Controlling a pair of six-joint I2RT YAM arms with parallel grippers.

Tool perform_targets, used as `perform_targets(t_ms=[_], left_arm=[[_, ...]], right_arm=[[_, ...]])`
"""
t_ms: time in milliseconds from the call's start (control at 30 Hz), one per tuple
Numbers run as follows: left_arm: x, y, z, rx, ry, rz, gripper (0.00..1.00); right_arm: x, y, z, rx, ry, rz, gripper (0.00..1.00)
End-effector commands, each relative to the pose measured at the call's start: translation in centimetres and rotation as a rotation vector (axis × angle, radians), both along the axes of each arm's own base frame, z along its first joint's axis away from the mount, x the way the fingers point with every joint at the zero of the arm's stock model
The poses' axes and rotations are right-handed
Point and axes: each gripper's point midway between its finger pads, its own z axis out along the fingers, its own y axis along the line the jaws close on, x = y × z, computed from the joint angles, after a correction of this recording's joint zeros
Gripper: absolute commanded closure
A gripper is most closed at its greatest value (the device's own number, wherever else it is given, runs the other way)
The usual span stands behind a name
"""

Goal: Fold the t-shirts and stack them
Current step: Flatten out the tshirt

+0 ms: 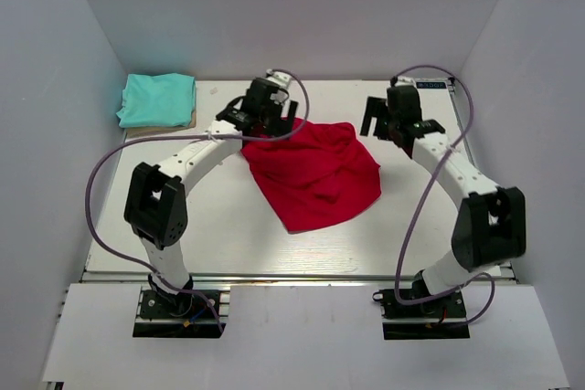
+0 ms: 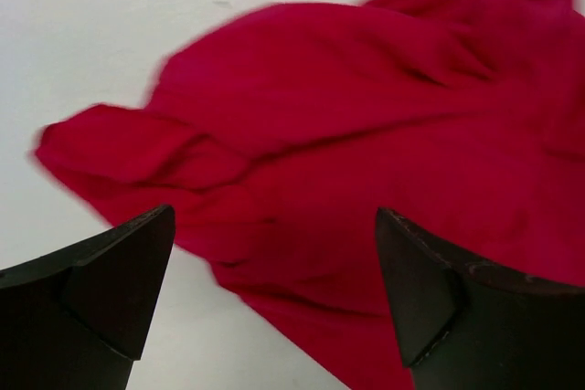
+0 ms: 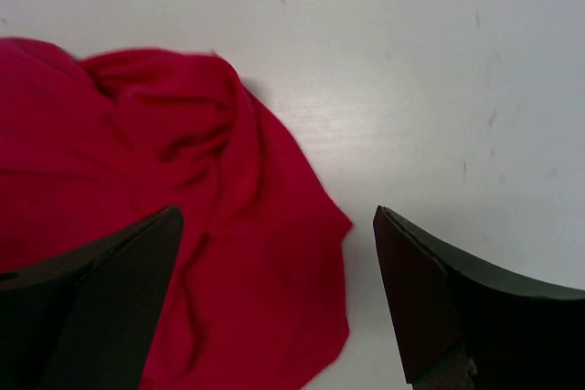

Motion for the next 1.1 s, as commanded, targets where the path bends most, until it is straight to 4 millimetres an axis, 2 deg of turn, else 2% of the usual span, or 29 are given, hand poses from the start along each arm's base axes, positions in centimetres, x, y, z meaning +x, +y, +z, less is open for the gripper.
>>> perform_targets(t_ms=[0,33,67,100,133,167,200,233,267,300,333,367,400,533,567,700,800,833,900,933,1000,1033,1067], left_arm=[[-4.7,-6.6,1.5,-0.062,0.012,-0.304,0.0],[-5.6,-7.8,0.9,-0.056,0.023,-0.335,0.0],[-7.7,-10.5,0.5,-0.052,0.034,-0.439,0.0],[-8.8,-11.9,-0.8,-0.053,0.063,-0.484,0.0],[-10.1,-13.0,-1.7,-0.058,0.091,-0.529,0.0],[-12.1,-14.9,-2.2,-0.077,0.12,-0.615,0.0],[-13.0,-15.6,-3.4,-0.075,0.144,-0.642,0.0],[-13.7,-16.2,-3.4,-0.074,0.146,-0.661,0.0],[-14.8,-17.3,-3.8,-0.057,0.139,-0.693,0.0],[-15.1,-17.6,-4.7,-0.034,0.141,-0.69,0.0],[-15.7,-18.0,-4.7,-0.033,0.142,-0.705,0.0],[-16.5,-18.6,-5.8,-0.006,0.153,-0.715,0.01],[-16.5,-19.3,-5.8,-0.002,0.145,-0.718,0.04],[-15.8,-19.2,-8.7,0.083,0.171,-0.66,0.1],[-15.5,-19.4,-8.8,0.089,0.165,-0.652,0.1],[-14.1,-18.2,-10.8,0.164,0.143,-0.576,0.12],[-13.2,-17.5,-11.9,0.197,0.127,-0.514,0.18],[-12.6,-17.2,-11.8,0.191,0.118,-0.489,0.26],[-12.5,-17.5,-11.7,0.177,0.113,-0.481,0.35],[-12.3,-17.7,-11.3,0.163,0.109,-0.474,0.49],[-12.6,-17.9,-11.3,0.146,0.119,-0.475,0.67],[-12.4,-18.2,-10.9,0.139,0.111,-0.475,0.87],[-12.5,-18.4,-10.4,0.116,0.113,-0.47,0.95]], right_arm=[[-3.2,-2.5,-1.9,0.026,0.062,-0.127,0.1],[-4.0,-2.7,-2.7,0.034,0.088,-0.143,0.1],[-4.9,-3.0,-3.0,0.032,0.105,-0.157,0.1],[-5.3,-3.5,-2.9,0.043,0.105,-0.174,0.1],[-6.4,-3.9,-4.0,0.039,0.13,-0.177,0.1],[-6.9,-4.3,-4.5,0.036,0.144,-0.191,0.1],[-7.2,-4.7,-4.1,0.038,0.131,-0.197,0.1],[-8.0,-4.9,-5.3,0.025,0.159,-0.197,0.1],[-8.3,-5.4,-5.6,0.015,0.164,-0.203,0.1],[-9.0,-5.8,-6.0,0.002,0.182,-0.208,0.1],[-9.2,-6.2,-6.2,-0.003,0.188,-0.218,0.1],[-9.6,-6.5,-6.5,-0.01,0.197,-0.224,0.1],[-9.9,-6.9,-6.5,-0.014,0.202,-0.235,0.1],[-10.7,-7.6,-6.5,-0.008,0.206,-0.25,0.1],[-10.9,-7.9,-6.1,-0.009,0.195,-0.255,0.1],[-11.5,-8.8,-5.3,-0.007,0.178,-0.277,0.1],[-11.7,-8.2,-4.5,0.028,0.16,-0.242,0.1],[-11.6,-7.8,-4.2,0.044,0.148,-0.224,0.1],[-11.9,-7.4,-4.2,0.054,0.152,-0.188,0.1],[-11.8,-7.0,-4.3,0.063,0.149,-0.171,0.1],[-11.9,-6.9,-4.8,0.059,0.156,-0.143,0.1],[-11.9,-6.8,-5.0,0.059,0.158,-0.14,0.1],[-12.1,-6.8,-5.3,0.054,0.163,-0.138,0.11]])
